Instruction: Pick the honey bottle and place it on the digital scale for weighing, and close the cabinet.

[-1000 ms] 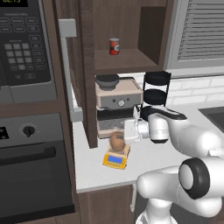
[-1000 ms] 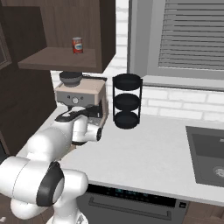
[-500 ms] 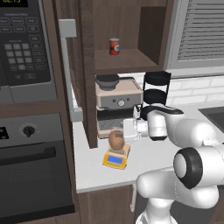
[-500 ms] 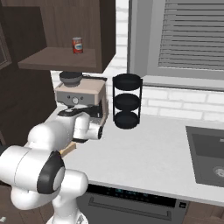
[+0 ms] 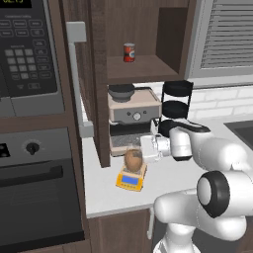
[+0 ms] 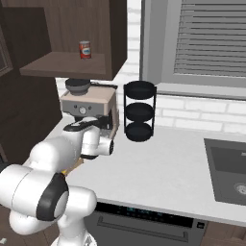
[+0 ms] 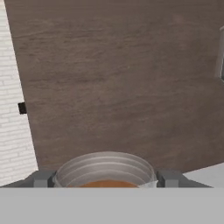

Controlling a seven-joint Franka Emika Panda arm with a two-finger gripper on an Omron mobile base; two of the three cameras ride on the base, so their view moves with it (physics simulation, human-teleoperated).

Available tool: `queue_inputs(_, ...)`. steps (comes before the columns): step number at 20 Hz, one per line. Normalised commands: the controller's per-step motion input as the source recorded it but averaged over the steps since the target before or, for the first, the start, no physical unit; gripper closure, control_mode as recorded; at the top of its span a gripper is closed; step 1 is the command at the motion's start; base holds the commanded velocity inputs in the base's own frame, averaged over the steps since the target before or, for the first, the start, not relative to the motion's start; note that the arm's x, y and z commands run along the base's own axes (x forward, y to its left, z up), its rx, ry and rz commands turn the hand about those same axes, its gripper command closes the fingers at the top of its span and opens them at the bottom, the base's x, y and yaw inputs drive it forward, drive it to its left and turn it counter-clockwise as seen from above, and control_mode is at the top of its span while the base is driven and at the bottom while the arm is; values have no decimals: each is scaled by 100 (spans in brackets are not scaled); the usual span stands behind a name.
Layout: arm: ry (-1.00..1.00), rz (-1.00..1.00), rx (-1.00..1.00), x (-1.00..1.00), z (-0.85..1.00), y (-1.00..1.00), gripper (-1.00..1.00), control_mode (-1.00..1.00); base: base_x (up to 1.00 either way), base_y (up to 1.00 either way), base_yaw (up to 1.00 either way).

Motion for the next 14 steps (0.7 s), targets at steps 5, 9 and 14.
queue_inputs(5,-11,0,0,21,-15,5,-100,-100,0,0,0)
queue_inputs(9,-15,0,0,4,0,0,-100,-100,0,0,0)
queue_inputs(14,-4,0,3,-2,0,0,-100,-100,0,0,0)
